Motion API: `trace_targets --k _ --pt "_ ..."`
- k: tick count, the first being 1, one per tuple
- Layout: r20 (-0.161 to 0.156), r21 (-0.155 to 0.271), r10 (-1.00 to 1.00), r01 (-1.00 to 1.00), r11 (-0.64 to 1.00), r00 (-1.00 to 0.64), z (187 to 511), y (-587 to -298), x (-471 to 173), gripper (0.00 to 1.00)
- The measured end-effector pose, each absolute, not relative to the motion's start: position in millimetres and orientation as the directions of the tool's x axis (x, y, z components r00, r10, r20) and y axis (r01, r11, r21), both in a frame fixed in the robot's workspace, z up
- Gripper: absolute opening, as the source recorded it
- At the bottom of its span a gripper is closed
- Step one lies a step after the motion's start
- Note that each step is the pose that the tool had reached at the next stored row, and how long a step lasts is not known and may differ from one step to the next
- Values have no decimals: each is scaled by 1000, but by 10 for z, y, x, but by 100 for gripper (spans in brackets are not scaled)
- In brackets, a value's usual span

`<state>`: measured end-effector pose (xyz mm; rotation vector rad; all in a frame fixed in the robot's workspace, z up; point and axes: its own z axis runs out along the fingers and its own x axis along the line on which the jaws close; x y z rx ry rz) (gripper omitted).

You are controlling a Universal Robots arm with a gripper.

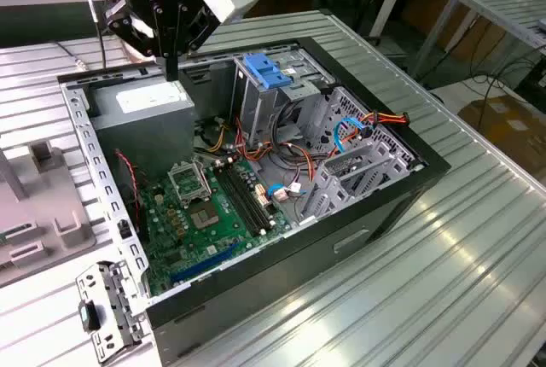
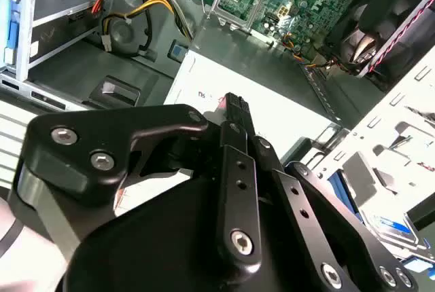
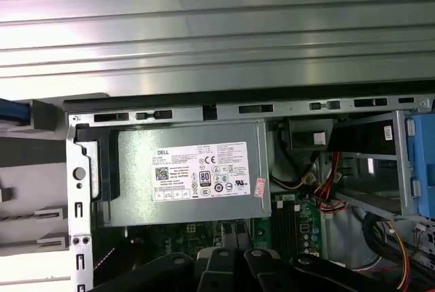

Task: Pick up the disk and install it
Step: 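Reach for the disk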

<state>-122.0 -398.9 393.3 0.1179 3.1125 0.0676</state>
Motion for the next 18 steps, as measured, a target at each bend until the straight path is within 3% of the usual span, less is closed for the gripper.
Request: trace_targets --k 18 --pt "-24 44 76 75 996 -997 3933 -3989 -1286 11"
